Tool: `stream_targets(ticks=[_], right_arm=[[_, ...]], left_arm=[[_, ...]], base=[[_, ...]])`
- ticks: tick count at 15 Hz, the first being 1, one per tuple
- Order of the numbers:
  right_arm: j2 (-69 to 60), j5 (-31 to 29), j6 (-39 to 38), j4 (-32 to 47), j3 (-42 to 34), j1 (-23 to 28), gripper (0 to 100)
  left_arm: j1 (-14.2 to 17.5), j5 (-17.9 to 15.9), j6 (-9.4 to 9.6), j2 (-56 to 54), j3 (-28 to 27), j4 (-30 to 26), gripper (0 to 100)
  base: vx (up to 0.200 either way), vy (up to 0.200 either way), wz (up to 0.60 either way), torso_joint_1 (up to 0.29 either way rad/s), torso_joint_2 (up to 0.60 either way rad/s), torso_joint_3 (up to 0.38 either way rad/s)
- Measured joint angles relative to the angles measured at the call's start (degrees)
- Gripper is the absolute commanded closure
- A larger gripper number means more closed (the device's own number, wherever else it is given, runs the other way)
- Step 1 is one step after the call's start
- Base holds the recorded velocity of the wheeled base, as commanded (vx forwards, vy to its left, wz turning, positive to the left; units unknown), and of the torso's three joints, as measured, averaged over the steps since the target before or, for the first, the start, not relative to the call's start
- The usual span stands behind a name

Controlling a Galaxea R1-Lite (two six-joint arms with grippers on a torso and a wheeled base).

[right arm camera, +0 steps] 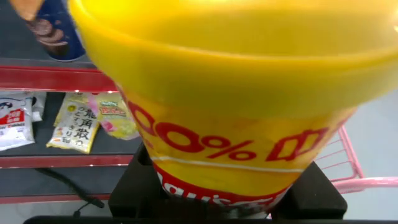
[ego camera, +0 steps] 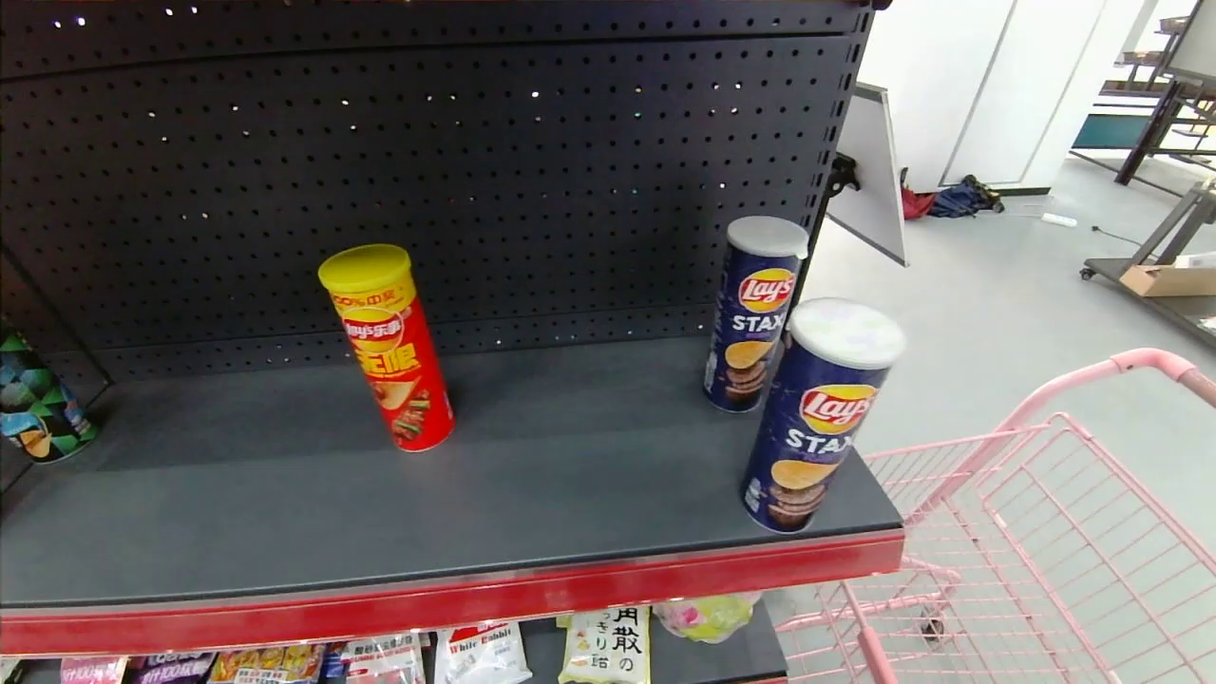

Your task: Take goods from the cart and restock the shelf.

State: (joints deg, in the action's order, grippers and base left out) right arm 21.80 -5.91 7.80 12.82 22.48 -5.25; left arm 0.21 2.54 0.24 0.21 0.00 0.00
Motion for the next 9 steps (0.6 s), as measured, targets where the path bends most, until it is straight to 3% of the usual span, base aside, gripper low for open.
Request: stream_targets(ticks=[9], right_arm=[[-1.6,0.1,0.0,0.3,-0.3,0.0,100]], left_arm=[[0.0,0.0,0.0,0.0,0.0,0.0,0]], base=[[0.0,0.2,0.0,0.001,0.0,0.002]])
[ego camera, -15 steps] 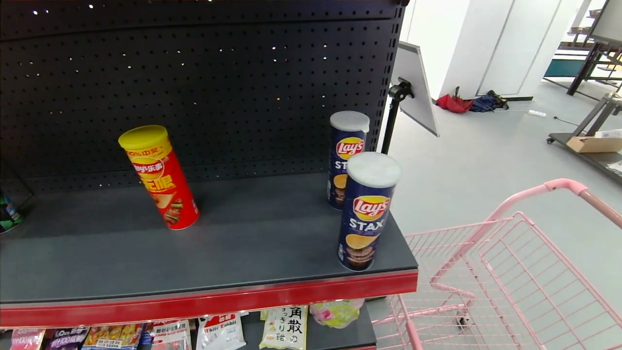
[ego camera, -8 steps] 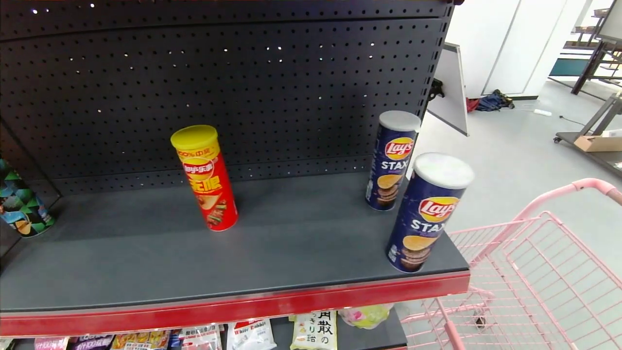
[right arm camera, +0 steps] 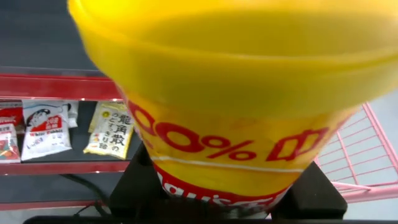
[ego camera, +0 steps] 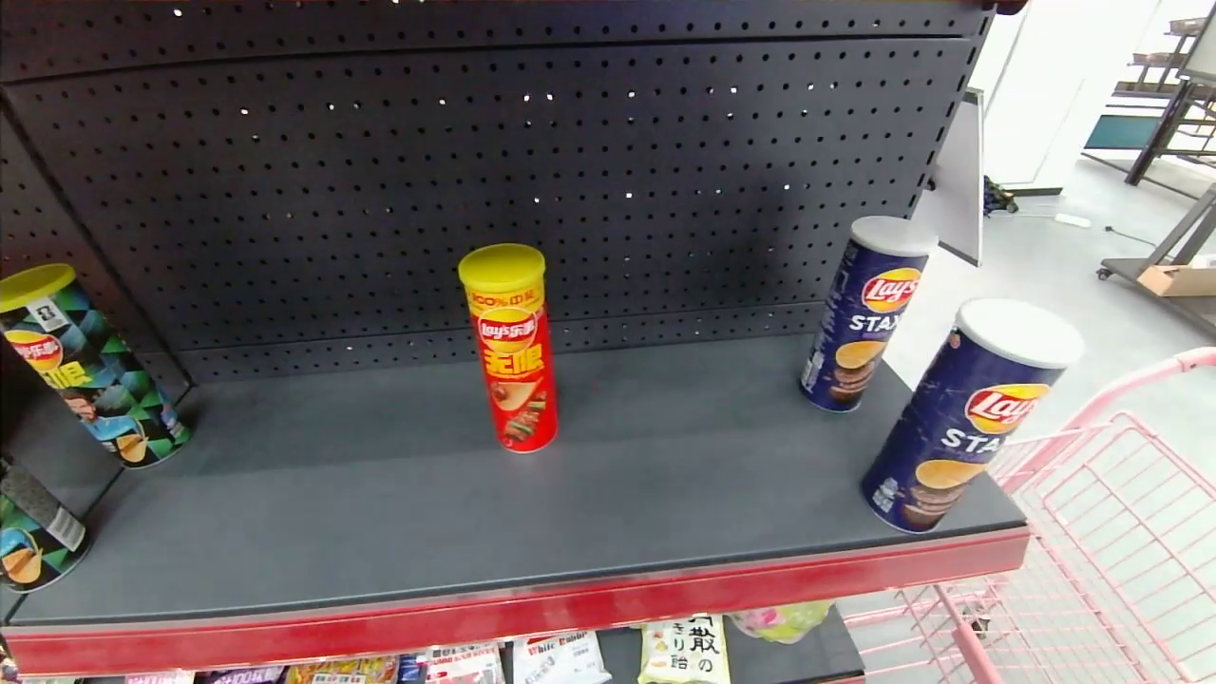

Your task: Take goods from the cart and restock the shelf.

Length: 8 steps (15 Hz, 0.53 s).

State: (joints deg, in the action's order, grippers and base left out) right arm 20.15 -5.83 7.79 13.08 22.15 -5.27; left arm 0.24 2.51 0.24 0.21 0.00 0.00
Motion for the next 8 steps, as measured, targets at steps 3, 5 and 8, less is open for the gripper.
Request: stream_targets(ticks=[3,5,8], right_arm=[[-2.8,-0.1,0.0,0.4,-1.0,0.0,100],[-4.3,-0.1,0.0,0.3,-1.5,0.0,100],[-5.9,0.1,0.1,0.3,-2.3,0.1,100]], left_arm=[[0.0,0.0,0.02,0.0,0.0,0.0,0],[0.0,0.0,0.02,0.0,0.0,0.0,0],[-0.1,0.0,0.0,0.0,0.0,0.0,0]], base=[[0.0,0.2,0.0,0.001,0.0,0.005],[0.0,0.2,0.0,-0.002,0.0,0.002],[0.0,0.0,0.0,0.0,0.0,0.0]])
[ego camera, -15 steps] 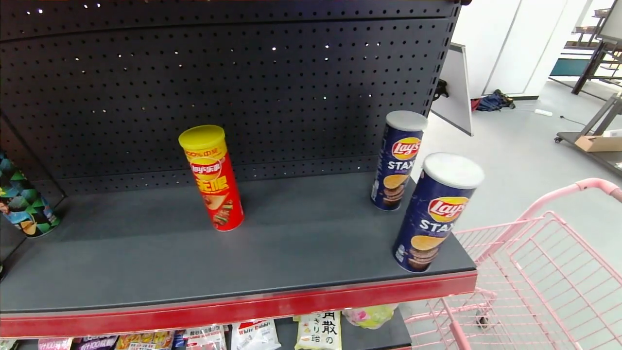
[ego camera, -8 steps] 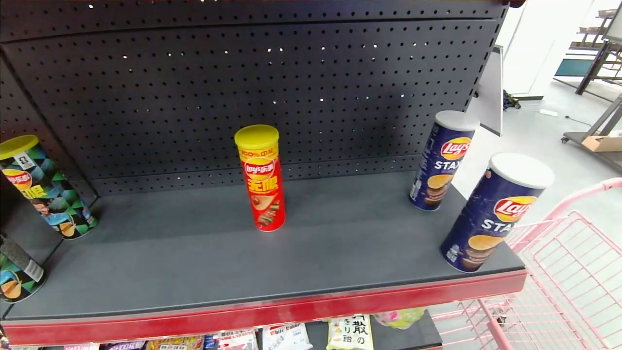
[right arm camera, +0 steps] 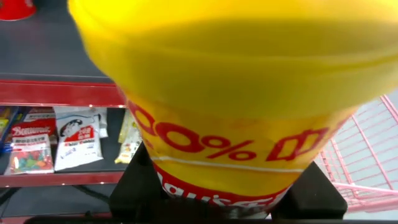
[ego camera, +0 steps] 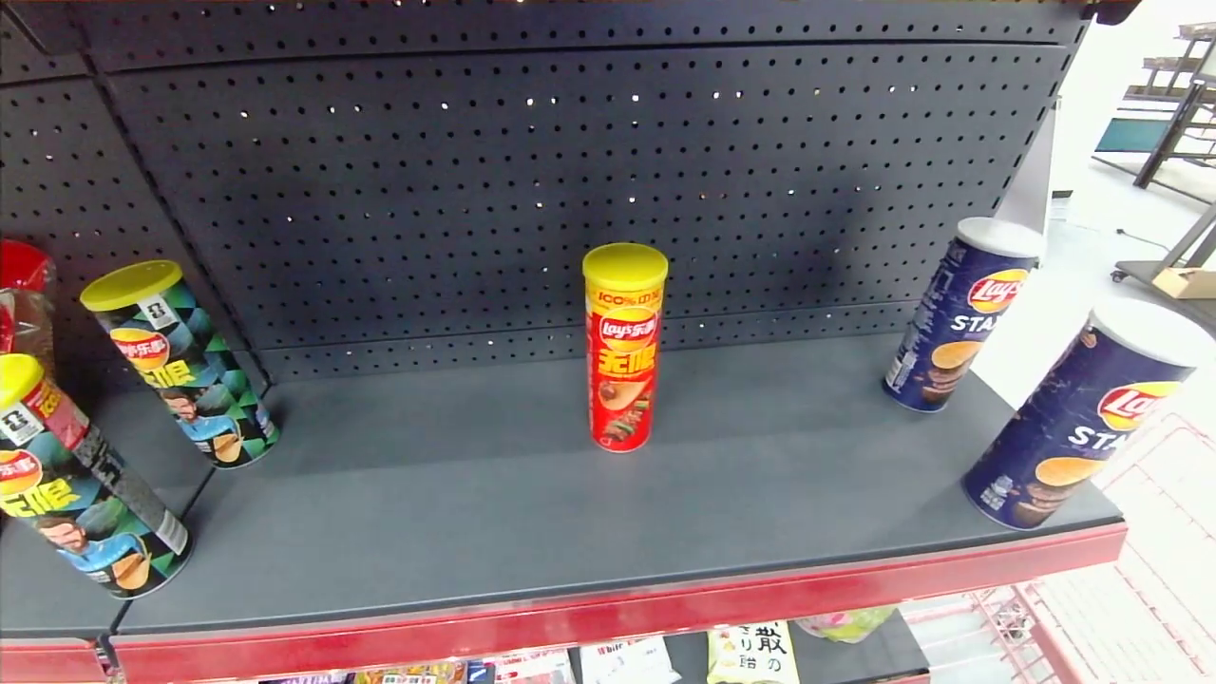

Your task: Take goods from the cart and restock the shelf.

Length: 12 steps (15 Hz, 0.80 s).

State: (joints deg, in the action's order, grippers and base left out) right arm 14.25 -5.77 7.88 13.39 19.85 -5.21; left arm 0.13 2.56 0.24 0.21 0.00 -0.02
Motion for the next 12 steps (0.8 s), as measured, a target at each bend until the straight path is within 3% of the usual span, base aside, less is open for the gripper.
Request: stream_targets(ticks=[8,12], right_arm=[[-7.7,2.9,2.7,-0.5,-4.8,0.0,100],[-8.6,8.2,-0.7,-0.6,-5.9,0.0,100]], left_arm=[[0.0,-0.3,0.33,0.4,0.0,-0.2,0],[-0.2,-7.3,3.77,0.8,-0.2,0.0,0]], base=[[0.0,0.0,0.0,0.0,0.0,0.0],[0.0,0.0,0.0,0.0,0.0,0.0]])
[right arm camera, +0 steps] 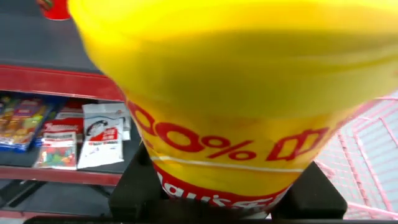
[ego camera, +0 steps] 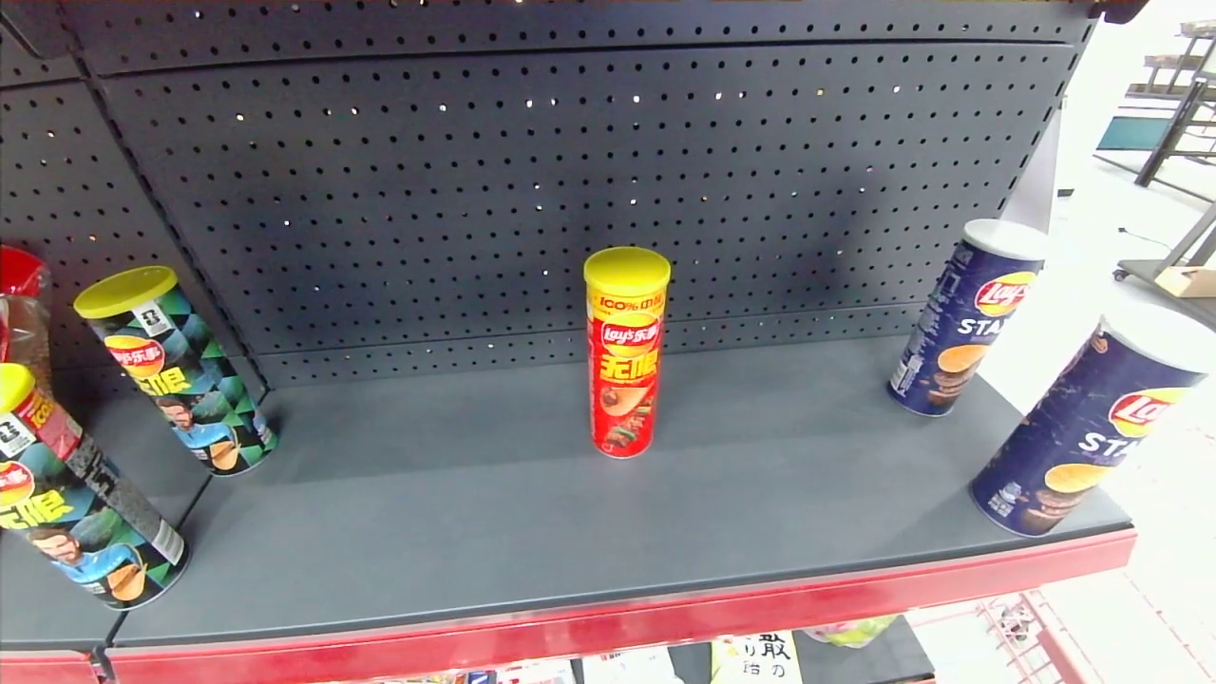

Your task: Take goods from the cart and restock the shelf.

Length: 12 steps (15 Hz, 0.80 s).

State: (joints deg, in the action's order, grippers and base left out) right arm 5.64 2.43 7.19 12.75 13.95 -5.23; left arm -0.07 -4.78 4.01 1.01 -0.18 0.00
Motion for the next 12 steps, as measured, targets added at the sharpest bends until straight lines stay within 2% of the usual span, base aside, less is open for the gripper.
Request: stream_targets(ticks=[5,8,10,12], right_arm=[[-0.3,5.9,-3.4,-0.1,-4.7,0.0,100],[-0.3,8.9,-3.3,-4.7,-7.8,0.0,100],[-0.3,9.0,-2.8,-5.0,-8.7,0.0,100],[-0.3,8.9,-1.1,-5.5,-9.1,0.0,100]], left_arm=[[-0.1,-1.2,0.33,0.1,-0.1,0.0,0],[-0.1,-1.2,0.33,0.1,-0.1,0.1,0],[-0.1,-1.2,0.37,0.1,-0.1,0.1,0],[-0.2,-2.2,-1.0,0.6,-1.6,0.4,0]], base=[[0.0,0.0,0.0,0.0,0.0,0.0],[0.0,0.0,0.0,0.0,0.0,0.0],[0.0,0.0,0.0,0.0,0.0,0.0],[0.0,0.0,0.0,0.0,0.0,0.0]])
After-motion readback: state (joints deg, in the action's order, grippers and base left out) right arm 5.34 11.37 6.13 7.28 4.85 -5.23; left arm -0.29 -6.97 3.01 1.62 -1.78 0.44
